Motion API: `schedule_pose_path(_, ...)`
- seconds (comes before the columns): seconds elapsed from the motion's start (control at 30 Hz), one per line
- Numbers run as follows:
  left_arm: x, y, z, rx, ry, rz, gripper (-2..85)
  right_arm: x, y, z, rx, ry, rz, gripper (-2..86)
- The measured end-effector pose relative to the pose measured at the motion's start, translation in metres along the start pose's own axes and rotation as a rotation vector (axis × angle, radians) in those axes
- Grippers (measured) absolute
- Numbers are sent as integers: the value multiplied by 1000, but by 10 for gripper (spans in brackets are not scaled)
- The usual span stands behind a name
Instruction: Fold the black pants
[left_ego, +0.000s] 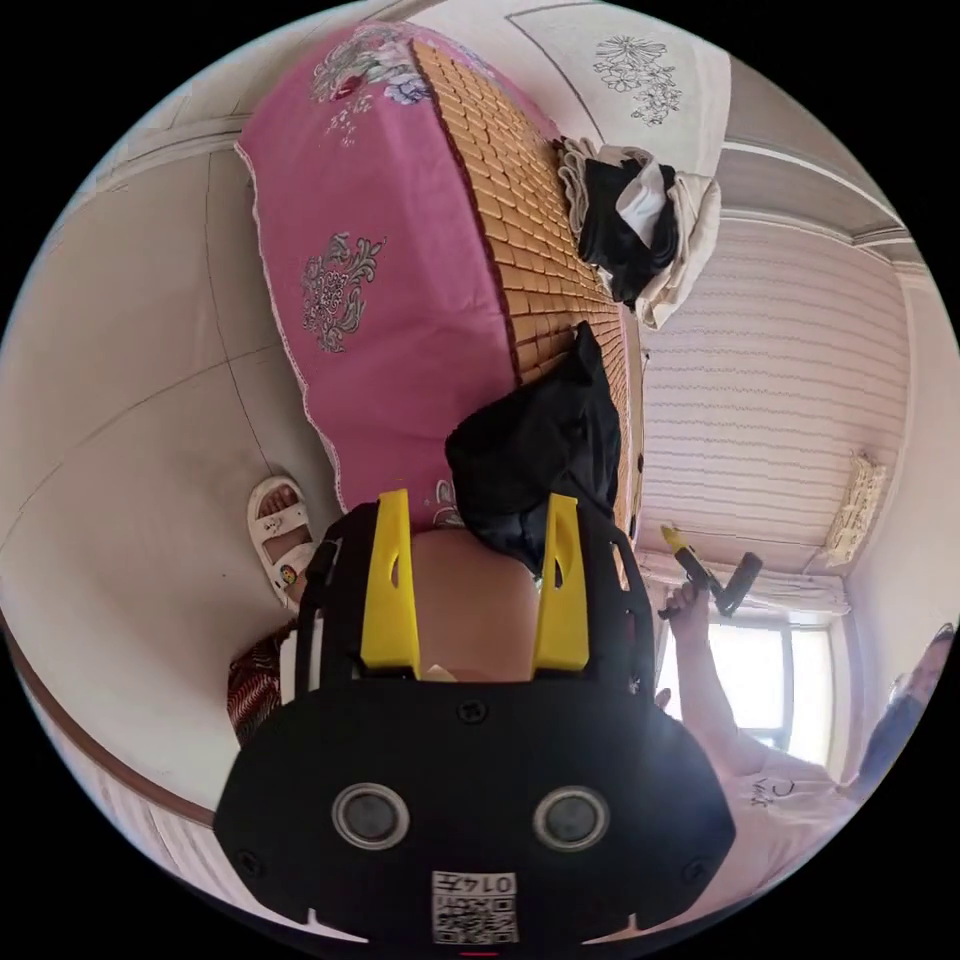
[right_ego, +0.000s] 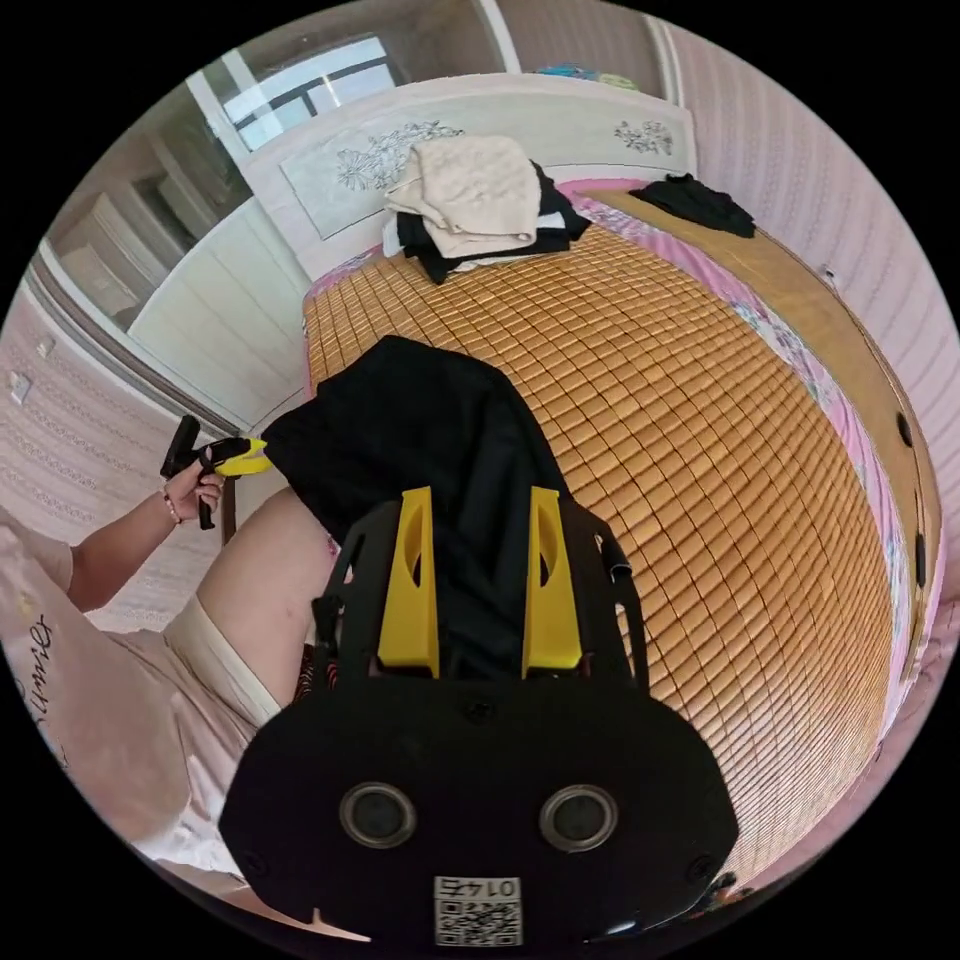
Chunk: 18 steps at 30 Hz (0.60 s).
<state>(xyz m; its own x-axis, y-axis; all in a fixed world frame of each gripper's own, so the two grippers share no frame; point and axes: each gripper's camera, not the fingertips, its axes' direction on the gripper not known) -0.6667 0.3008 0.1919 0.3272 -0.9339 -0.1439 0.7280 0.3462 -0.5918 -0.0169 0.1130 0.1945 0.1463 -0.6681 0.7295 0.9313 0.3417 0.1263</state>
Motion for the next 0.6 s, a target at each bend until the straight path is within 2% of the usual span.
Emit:
schedule_pose_path(0.1, -2, -10, 4, 3, 28, 45, 134, -33, -84, 47, -101, 6, -120, 136)
schedule_pose_path(0.17, -2, -12, 4, -9, 28, 99, 76, -48, -122, 74, -150, 6, -154, 138)
schedule_pose_path(0.27, -3, -3, -1, 5, 13, 146, 44, -63, -163, 111, -218, 92, -125, 151)
schedule_pose_path(0.33, 3, 6, -9, 26, 14, 207, 37, -66, -172, 137, -355, 117, -68, 132)
schedule_pose_path(0.37, 11, 15, -17, 45, 29, 272, 33, -68, -172, 133, -313, 124, -67, 124)
schedule_pose_path(0.43, 30, 33, -31, 72, 52, 401, 27, -73, -165, 118, -299, 89, -56, 18)
schedule_pose_path(0.47, 46, 47, -39, 73, 55, 489, 24, -74, -160, 110, -271, 80, -54, 14)
schedule_pose_path(0.6, 106, 99, -43, 21, 73, 764, 17, -58, -87, 3, 66, -48, 93, 3)
